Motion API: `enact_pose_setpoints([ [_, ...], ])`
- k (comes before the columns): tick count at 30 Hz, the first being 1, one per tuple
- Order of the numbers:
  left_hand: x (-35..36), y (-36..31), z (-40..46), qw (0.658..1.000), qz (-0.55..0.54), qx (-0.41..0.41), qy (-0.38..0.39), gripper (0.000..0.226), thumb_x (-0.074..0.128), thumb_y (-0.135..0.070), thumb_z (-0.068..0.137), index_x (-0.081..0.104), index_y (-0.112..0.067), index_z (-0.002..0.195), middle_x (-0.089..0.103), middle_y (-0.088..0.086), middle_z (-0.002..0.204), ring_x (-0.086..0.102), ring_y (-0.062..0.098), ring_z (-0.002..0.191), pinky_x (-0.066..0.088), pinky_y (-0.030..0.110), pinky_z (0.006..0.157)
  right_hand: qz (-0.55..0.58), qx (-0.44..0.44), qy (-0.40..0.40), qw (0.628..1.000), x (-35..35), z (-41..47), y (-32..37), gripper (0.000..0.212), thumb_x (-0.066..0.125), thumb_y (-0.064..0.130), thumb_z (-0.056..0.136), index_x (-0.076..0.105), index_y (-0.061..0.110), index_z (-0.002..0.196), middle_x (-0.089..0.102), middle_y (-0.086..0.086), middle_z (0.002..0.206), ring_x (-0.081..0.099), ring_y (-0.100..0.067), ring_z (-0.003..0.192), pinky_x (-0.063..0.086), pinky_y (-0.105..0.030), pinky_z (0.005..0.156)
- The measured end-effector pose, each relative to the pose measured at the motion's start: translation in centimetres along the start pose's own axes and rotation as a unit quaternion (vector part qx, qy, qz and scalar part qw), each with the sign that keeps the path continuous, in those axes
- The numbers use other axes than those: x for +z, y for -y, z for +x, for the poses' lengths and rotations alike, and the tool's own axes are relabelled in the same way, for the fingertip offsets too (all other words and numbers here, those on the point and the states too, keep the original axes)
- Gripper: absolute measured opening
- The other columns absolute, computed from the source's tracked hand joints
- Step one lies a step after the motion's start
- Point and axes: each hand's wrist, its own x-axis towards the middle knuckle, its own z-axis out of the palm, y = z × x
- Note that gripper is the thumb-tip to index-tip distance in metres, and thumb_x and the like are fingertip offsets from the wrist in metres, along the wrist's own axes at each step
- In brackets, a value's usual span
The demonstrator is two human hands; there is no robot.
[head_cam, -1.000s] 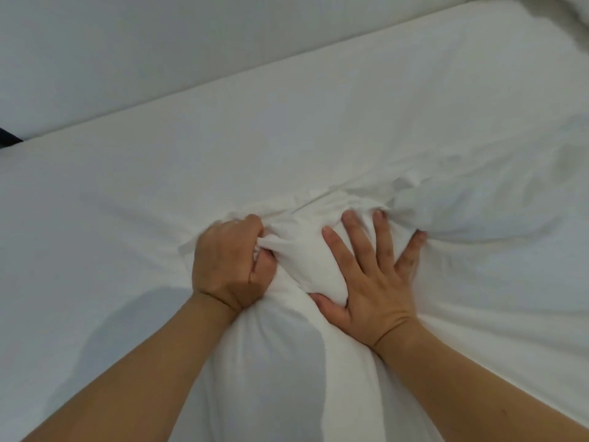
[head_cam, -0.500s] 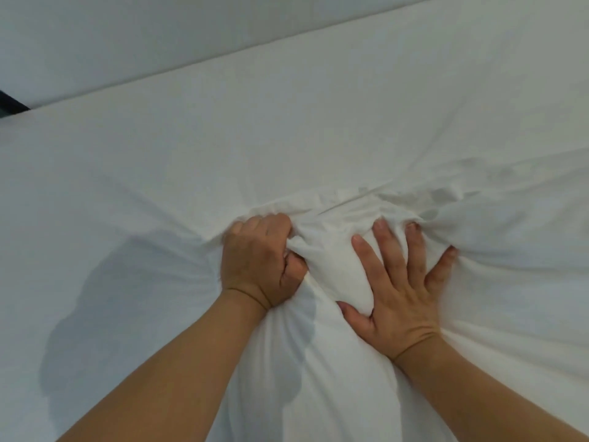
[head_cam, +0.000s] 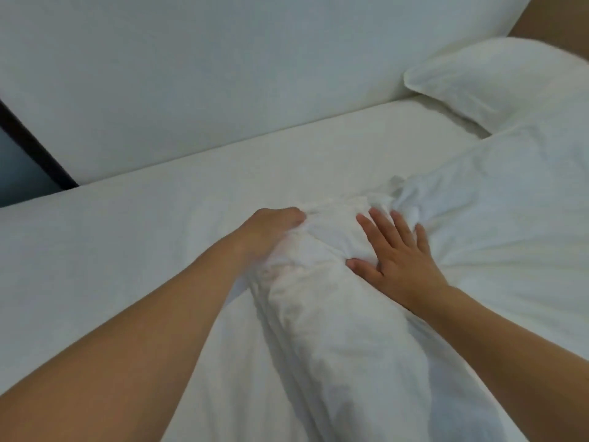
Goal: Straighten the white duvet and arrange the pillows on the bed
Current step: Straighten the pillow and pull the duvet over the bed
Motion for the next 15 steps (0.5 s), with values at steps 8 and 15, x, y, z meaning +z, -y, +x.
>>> enact_pose_setpoints([
  [8,-4.1,-5.7,-2.9,0.905,0.318,0.175,-0.221,0.027,0.055,-0.032,0.09,0.066,-0.008,0.096,0.061,0.018,0.12,0.056,0.033,0.111,0.043,0.031,0.083,0.061,0.082,-0.018,0.995,-6.9,-4.9,5.7,0.071,0.024,0.062,0.093,-0.003,0.033,0.153,-0.005,0.005,0.162,-0.002,-0.018,0.149,-0.011,-0.057,0.115],
  [15,-1.5,4.1,0.7,0.971,0.2,-0.028,-0.125,0.066,0.039,-0.072,0.086,0.052,-0.025,0.13,0.042,0.015,0.137,0.042,0.038,0.123,0.036,0.043,0.105,0.024,0.094,0.084,0.992,0.0,-7.9,7.3,0.078,-0.003,0.074,0.086,-0.025,0.033,0.148,-0.038,0.0,0.152,-0.035,-0.026,0.14,-0.019,-0.064,0.107],
])
